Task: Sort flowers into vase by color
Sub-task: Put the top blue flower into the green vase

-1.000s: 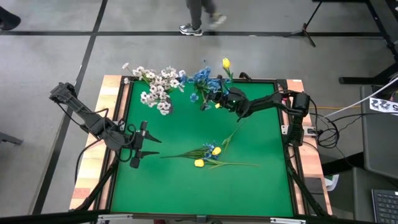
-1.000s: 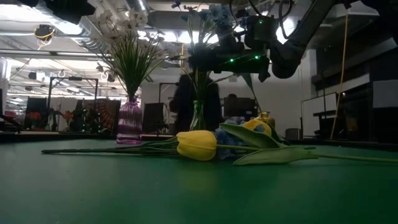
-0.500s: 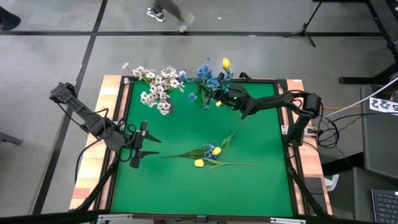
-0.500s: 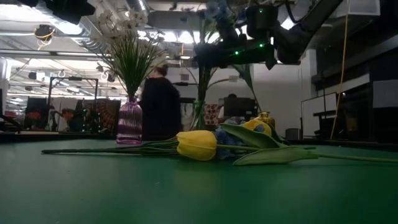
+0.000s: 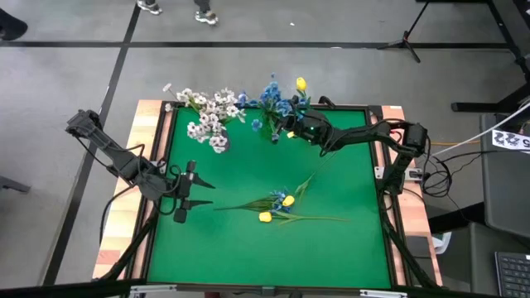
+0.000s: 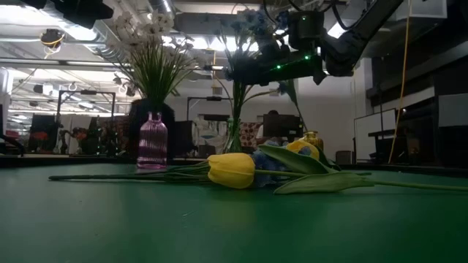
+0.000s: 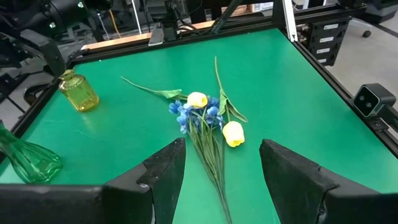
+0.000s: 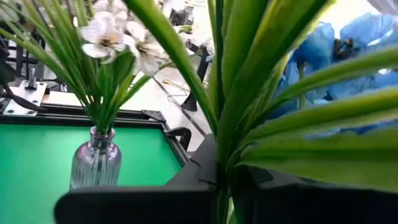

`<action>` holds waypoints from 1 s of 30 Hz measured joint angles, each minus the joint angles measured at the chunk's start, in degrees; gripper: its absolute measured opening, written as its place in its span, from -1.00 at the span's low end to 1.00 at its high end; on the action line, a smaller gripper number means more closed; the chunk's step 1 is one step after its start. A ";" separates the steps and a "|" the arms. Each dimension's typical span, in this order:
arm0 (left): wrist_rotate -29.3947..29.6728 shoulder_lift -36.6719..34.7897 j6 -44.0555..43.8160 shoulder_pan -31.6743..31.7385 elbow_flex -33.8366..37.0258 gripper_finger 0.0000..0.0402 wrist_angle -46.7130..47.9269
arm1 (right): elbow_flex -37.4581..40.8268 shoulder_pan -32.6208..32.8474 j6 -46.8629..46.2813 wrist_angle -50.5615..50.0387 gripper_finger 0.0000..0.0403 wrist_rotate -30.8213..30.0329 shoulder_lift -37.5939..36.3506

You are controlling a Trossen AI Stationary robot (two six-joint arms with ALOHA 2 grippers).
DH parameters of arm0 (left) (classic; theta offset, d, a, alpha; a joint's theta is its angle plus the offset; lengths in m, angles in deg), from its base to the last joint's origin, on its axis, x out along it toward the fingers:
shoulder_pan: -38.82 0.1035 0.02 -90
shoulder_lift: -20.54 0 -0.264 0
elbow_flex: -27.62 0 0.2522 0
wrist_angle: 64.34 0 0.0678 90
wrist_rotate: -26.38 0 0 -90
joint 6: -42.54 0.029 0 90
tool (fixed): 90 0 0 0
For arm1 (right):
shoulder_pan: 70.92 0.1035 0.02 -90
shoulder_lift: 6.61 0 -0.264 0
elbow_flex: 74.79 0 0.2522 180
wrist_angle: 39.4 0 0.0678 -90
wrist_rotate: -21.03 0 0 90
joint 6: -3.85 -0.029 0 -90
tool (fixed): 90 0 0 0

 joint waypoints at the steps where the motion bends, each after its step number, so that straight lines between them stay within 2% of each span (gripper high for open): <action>1: 0.03 0.00 0.00 0.00 0.00 0.02 0.00 | 0.00 -0.26 -0.14 0.00 -0.93 -0.02 0.00; 21: 0.65 0.00 -0.04 -0.02 0.00 0.02 0.00 | 0.00 -1.84 -7.73 2.77 -0.92 0.02 7.02; 26: 0.67 0.00 -0.02 -0.02 0.00 0.02 -0.02 | 0.00 -2.18 -8.62 2.35 -0.78 0.07 7.06; 30: 0.67 0.00 0.02 0.00 0.00 0.02 -0.01 | 0.00 -2.27 -9.08 1.33 -0.75 -0.55 7.08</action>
